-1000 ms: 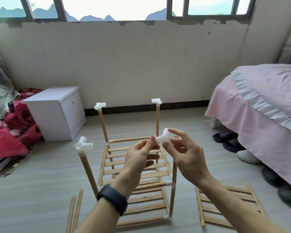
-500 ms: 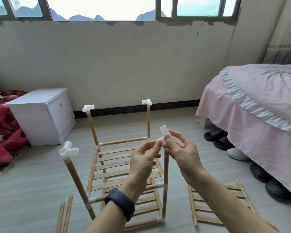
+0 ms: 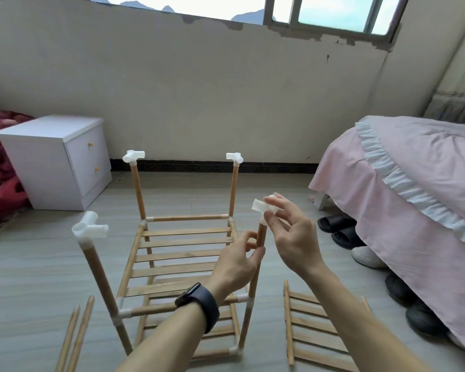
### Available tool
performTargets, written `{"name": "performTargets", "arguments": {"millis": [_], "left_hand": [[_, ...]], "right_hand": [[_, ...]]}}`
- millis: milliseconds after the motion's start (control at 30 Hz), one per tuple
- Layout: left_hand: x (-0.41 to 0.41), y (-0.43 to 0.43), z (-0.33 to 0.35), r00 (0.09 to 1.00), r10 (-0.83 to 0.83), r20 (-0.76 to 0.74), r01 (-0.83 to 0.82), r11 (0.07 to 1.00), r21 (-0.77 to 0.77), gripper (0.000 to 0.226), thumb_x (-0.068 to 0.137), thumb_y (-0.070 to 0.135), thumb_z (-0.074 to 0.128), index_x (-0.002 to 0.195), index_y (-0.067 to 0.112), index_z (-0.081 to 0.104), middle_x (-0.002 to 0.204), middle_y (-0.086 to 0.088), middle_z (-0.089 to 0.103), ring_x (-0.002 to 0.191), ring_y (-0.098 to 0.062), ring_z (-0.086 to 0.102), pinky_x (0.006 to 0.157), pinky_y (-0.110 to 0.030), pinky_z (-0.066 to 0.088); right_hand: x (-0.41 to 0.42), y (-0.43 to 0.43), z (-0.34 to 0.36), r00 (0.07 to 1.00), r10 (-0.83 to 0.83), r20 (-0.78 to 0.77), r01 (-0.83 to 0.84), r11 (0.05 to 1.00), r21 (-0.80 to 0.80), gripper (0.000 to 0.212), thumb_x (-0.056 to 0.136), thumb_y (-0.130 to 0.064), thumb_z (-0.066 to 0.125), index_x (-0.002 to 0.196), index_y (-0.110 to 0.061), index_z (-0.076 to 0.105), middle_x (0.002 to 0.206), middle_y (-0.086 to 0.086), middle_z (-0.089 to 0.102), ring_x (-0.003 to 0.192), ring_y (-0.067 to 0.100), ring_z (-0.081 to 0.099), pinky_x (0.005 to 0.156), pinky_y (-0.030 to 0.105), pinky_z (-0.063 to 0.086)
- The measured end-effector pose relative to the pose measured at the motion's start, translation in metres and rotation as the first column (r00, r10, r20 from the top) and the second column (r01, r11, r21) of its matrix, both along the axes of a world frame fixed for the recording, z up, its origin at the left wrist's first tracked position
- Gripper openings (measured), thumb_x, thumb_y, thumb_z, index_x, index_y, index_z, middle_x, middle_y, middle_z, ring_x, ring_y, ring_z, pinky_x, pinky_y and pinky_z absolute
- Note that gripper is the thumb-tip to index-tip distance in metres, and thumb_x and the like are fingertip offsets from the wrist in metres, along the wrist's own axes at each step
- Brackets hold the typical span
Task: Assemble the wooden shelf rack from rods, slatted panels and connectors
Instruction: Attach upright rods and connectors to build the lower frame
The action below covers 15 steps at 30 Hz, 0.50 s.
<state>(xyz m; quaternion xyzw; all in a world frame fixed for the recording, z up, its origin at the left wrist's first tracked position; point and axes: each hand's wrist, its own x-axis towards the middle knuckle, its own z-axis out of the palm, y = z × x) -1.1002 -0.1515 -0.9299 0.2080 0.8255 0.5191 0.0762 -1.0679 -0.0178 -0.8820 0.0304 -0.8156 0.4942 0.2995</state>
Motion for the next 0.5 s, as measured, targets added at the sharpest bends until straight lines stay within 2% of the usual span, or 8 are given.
{"name": "performTargets", "arguments": {"millis": [67, 133, 233, 367, 433, 500], "left_hand": [[-0.002, -0.004, -0.001, 1.000, 0.000, -0.007, 0.000, 1.000, -0.007, 0.019, 0.102, 0.039, 0.055, 0.121, 0.039, 0.054, 0.116, 0.008, 0.069, 0.092, 0.003, 0.062, 0.060, -0.007, 0.046], [-0.003, -0.007, -0.002, 0.999, -0.001, -0.032, 0.000, 1.000, -0.022, 0.014, 0.103, 0.039, 0.054, 0.116, 0.041, 0.054, 0.108, 0.012, 0.069, 0.087, 0.006, 0.061, 0.056, -0.007, 0.045], [-0.005, -0.010, -0.005, 0.999, -0.011, -0.047, 0.008, 0.999, -0.047, 0.012, 0.103, 0.040, 0.053, 0.114, 0.044, 0.053, 0.112, 0.010, 0.070, 0.098, -0.002, 0.063, 0.066, -0.012, 0.044], [-0.001, -0.010, -0.002, 0.998, -0.040, -0.058, 0.035, 0.996, -0.087, 0.015, 0.104, 0.038, 0.052, 0.116, 0.047, 0.050, 0.120, 0.005, 0.069, 0.106, -0.010, 0.063, 0.077, -0.022, 0.051], [0.003, -0.017, 0.003, 0.993, -0.026, -0.113, 0.006, 0.985, -0.171, 0.023, 0.103, 0.035, 0.053, 0.125, 0.042, 0.050, 0.125, 0.006, 0.067, 0.110, -0.008, 0.061, 0.085, -0.027, 0.054], [0.004, -0.035, 0.012, 0.976, 0.005, -0.217, -0.059, 0.969, -0.240, 0.034, 0.101, 0.033, 0.057, 0.134, 0.036, 0.049, 0.132, 0.008, 0.063, 0.119, -0.008, 0.057, 0.095, -0.030, 0.052]], "right_hand": [[-0.003, 0.002, -0.004, 0.998, 0.047, 0.052, -0.051, 0.996, 0.074, 0.028, 0.100, -0.015, 0.063, 0.128, -0.017, 0.068, 0.145, 0.000, 0.056, 0.107, -0.002, 0.065, 0.088, 0.011, 0.052], [-0.004, 0.005, -0.009, 0.993, 0.086, 0.080, -0.094, 0.990, 0.105, 0.028, 0.100, -0.017, 0.063, 0.128, -0.018, 0.068, 0.146, 0.000, 0.056, 0.106, -0.002, 0.066, 0.087, 0.011, 0.053], [-0.001, 0.010, -0.017, 0.992, 0.107, 0.071, -0.115, 0.985, 0.126, 0.030, 0.100, -0.017, 0.064, 0.130, -0.022, 0.068, 0.148, -0.004, 0.055, 0.111, -0.001, 0.066, 0.086, 0.013, 0.054], [0.002, 0.012, -0.028, 0.991, 0.128, 0.043, -0.133, 0.978, 0.163, 0.036, 0.100, -0.015, 0.064, 0.134, -0.027, 0.064, 0.152, -0.005, 0.050, 0.108, -0.007, 0.066, 0.085, 0.016, 0.057], [0.002, 0.009, -0.028, 0.993, 0.114, 0.034, -0.118, 0.980, 0.160, 0.038, 0.100, -0.016, 0.064, 0.135, -0.031, 0.060, 0.152, -0.007, 0.048, 0.101, -0.012, 0.065, 0.084, 0.016, 0.057], [0.002, 0.003, -0.030, 0.995, 0.093, 0.026, -0.095, 0.989, 0.115, 0.045, 0.100, -0.017, 0.064, 0.138, -0.037, 0.051, 0.141, -0.013, 0.057, 0.094, -0.010, 0.068, 0.078, 0.016, 0.059]]}}
